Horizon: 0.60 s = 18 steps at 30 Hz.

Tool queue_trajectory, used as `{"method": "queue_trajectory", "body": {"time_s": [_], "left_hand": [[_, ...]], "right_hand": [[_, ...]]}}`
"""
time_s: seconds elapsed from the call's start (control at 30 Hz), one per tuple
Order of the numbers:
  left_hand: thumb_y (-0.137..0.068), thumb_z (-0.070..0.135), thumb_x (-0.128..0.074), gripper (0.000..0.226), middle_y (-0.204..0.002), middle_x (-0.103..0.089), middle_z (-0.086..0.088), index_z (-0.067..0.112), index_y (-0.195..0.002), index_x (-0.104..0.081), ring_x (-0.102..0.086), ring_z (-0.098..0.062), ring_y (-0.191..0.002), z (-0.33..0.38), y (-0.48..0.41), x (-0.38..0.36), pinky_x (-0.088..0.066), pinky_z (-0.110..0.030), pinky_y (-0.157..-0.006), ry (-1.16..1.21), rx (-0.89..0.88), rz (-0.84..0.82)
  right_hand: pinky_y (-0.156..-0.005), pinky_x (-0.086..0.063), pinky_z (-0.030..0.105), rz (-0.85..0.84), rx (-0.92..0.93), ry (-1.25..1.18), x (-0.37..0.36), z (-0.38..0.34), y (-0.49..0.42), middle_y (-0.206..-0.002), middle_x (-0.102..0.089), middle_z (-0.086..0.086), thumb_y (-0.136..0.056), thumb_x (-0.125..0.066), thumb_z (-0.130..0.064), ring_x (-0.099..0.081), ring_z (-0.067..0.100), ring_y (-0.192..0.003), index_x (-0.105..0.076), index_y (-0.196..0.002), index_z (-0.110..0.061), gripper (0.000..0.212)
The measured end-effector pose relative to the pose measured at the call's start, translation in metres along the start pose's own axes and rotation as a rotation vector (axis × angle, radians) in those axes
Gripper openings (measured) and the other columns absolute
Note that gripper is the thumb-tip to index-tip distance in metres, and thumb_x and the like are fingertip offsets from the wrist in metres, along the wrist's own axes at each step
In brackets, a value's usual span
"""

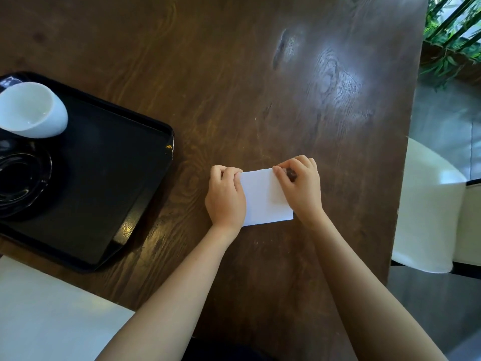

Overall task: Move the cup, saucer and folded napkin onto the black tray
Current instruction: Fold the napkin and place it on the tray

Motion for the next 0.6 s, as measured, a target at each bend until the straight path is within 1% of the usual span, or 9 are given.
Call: {"method": "queue_trajectory", "body": {"time_s": [0.2, 0.37, 0.43, 0.53, 0.6], "left_hand": [[-0.095, 0.017, -0.040, 0.023, -0.108, -0.054, -0.006, 0.010, -0.098, -0.063, -0.055, -0.019, -0.088, 0.002, 0.000, 0.000, -0.041, -0.027, -0.063, -0.045, 0.015, 0.002], [-0.095, 0.017, -0.041, 0.024, -0.109, -0.055, -0.008, 0.008, -0.100, -0.063, -0.056, -0.021, -0.088, 0.005, 0.001, -0.001, -0.036, -0.026, -0.060, -0.110, -0.012, 0.007], [-0.094, 0.016, -0.041, 0.024, -0.109, -0.055, -0.009, 0.008, -0.100, -0.063, -0.056, -0.021, -0.087, 0.006, 0.002, -0.001, -0.034, -0.026, -0.059, -0.131, -0.015, 0.009], [-0.094, 0.015, -0.042, 0.023, -0.109, -0.055, -0.010, 0.007, -0.101, -0.062, -0.056, -0.022, -0.087, 0.007, 0.002, -0.002, -0.035, -0.026, -0.058, -0.177, -0.018, -0.001], [-0.094, 0.014, -0.043, 0.022, -0.109, -0.055, -0.011, 0.006, -0.101, -0.062, -0.056, -0.022, -0.086, 0.009, 0.002, -0.003, -0.035, -0.026, -0.057, -0.204, -0.034, -0.010]], "right_hand": [[-0.074, -0.040, 0.035, -0.001, -0.004, 0.005, -0.002, 0.001, -0.006, -0.074, -0.052, -0.002, -0.086, -0.064, -0.017, -0.043, 0.015, -0.079, -0.065, -0.071, -0.004, 0.020], [-0.074, -0.041, 0.034, 0.023, 0.018, 0.051, -0.008, 0.005, -0.003, -0.077, -0.059, 0.007, -0.085, -0.062, -0.016, -0.043, 0.014, -0.078, -0.062, -0.071, -0.003, 0.019], [-0.074, -0.041, 0.035, 0.038, 0.028, 0.061, -0.010, 0.006, -0.001, -0.079, -0.059, 0.006, -0.085, -0.061, -0.015, -0.045, 0.016, -0.078, -0.062, -0.073, -0.005, 0.015], [-0.077, -0.042, 0.036, 0.039, 0.059, 0.077, -0.013, 0.008, 0.000, -0.086, -0.061, 0.005, -0.085, -0.060, -0.014, -0.049, 0.020, -0.082, -0.063, -0.083, -0.009, 0.007], [-0.078, -0.041, 0.036, 0.032, 0.082, 0.094, -0.015, 0.010, 0.001, -0.089, -0.062, 0.006, -0.086, -0.060, -0.015, -0.050, 0.022, -0.085, -0.067, -0.086, -0.010, 0.009]]}}
Point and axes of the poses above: each hand's wrist, its own y-axis away from the middle knuckle, its own x-axis out of the back of the hand, z = x × y, the point moved 7 cm from there along -y, towards the middle knuckle
